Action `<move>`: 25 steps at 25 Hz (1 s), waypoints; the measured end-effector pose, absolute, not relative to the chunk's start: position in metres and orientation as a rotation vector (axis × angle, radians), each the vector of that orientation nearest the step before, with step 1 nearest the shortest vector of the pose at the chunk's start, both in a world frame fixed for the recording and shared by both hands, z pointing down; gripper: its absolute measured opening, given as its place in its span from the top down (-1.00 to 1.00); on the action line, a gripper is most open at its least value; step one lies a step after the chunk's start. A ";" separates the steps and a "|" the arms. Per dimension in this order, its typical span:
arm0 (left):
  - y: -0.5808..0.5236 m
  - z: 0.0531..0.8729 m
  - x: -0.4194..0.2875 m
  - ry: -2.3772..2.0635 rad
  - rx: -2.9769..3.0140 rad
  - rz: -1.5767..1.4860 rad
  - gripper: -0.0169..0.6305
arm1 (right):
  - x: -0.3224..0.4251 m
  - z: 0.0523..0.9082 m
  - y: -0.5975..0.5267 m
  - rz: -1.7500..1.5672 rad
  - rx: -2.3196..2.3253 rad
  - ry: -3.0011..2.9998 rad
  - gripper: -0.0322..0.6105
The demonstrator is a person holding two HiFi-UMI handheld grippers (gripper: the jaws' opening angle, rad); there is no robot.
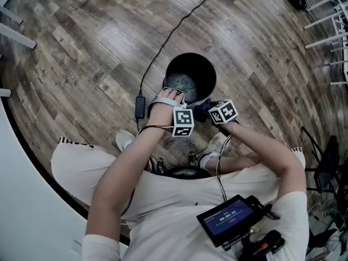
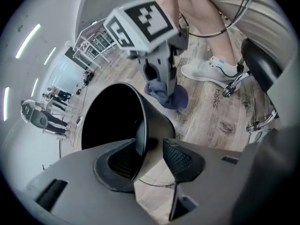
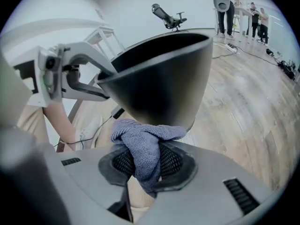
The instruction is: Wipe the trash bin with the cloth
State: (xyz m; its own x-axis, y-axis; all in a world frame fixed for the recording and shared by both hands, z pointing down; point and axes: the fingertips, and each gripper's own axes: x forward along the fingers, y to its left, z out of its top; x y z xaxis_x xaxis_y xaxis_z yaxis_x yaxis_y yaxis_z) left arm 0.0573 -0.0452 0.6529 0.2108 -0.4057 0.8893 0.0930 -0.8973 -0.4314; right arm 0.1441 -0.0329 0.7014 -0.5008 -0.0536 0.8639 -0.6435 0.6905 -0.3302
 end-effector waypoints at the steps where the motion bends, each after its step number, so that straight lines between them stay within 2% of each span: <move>1: -0.046 0.654 0.053 0.298 -2.086 -1.746 0.42 | 0.142 0.687 -0.033 0.809 0.539 -1.994 0.59; 7: -0.050 0.658 0.043 0.308 -1.984 -1.749 0.42 | 0.129 0.613 -0.028 0.715 0.517 -2.079 0.59; 11: -0.050 0.659 0.043 0.297 -1.956 -1.763 0.48 | 0.129 0.598 -0.031 0.676 0.530 -2.094 0.59; 19: -0.038 0.659 0.055 0.217 -1.919 -1.747 0.57 | 0.128 0.639 -0.046 0.743 0.518 -2.030 0.59; 25: -0.036 0.659 0.060 0.202 -1.939 -1.734 0.61 | 0.131 0.704 -0.056 0.606 0.519 -2.004 0.59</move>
